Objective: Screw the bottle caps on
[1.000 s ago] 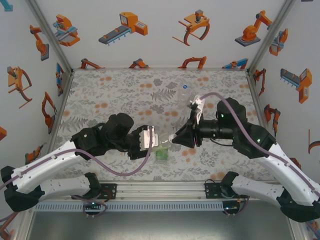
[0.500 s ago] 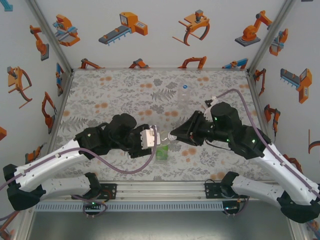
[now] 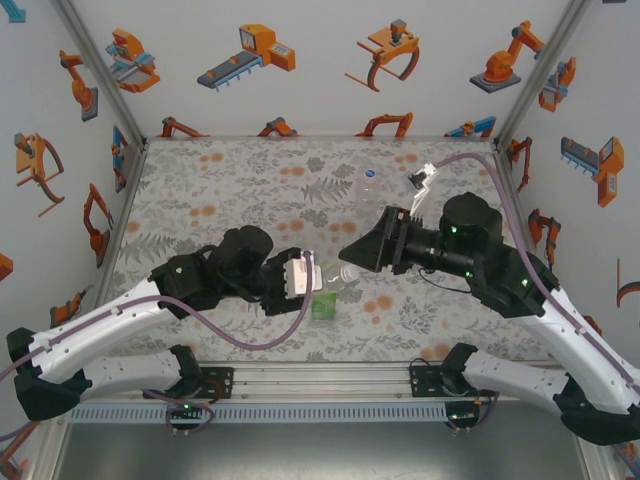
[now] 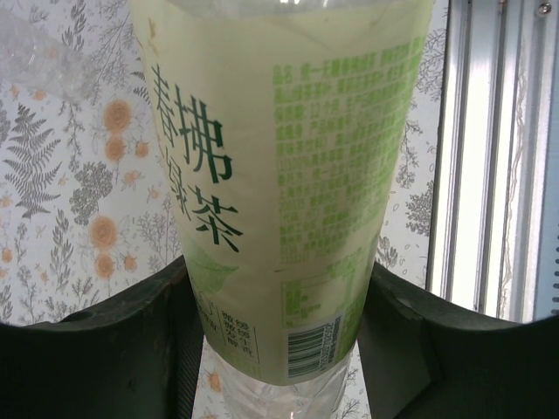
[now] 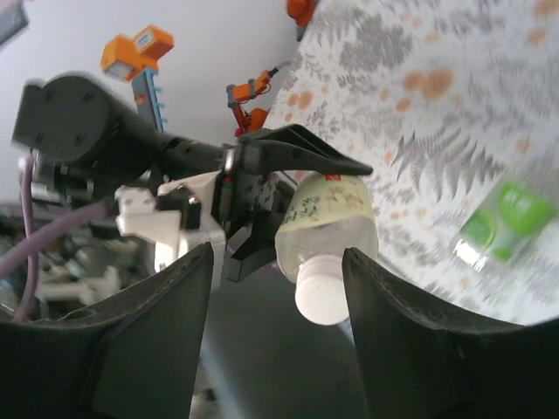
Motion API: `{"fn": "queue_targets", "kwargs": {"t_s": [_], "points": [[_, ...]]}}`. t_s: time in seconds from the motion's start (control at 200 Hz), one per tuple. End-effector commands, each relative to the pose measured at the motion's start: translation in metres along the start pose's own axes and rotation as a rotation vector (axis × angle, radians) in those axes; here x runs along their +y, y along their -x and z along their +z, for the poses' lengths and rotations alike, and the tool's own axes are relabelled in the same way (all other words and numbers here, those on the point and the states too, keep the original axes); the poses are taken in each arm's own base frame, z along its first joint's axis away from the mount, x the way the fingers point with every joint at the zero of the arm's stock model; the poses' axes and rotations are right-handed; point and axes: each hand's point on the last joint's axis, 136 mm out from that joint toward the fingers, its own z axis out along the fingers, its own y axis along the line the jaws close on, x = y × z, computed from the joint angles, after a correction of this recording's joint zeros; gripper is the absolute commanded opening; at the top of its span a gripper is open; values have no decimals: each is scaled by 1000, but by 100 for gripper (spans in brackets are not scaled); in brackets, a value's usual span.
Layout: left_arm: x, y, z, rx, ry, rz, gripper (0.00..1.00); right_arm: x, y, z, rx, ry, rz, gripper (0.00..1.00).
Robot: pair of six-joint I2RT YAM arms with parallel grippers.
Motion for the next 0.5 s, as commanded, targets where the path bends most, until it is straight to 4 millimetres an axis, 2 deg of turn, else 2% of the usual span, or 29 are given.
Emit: {"fn": "queue_targets", "kwargs": {"t_s": [0.0,0.145,0.27,0.351,0.496], "points": [[-8,10,-3,-47,-43,28,0,38,0,-11,-18,185,-459,58],[-13,14,-6,-64,-74,30,0,46,-38,-19,133,316,-856,57],[-18,15,-9,-62,-107,28,0,53,-68,-33,244,488,-1083,56],[-20,17,-11,-70,-118,26,0,52,-73,-34,245,513,-1158,56],[-22,19,-11,-77,-128,24,0,43,-70,-27,229,468,-1184,57]]}}
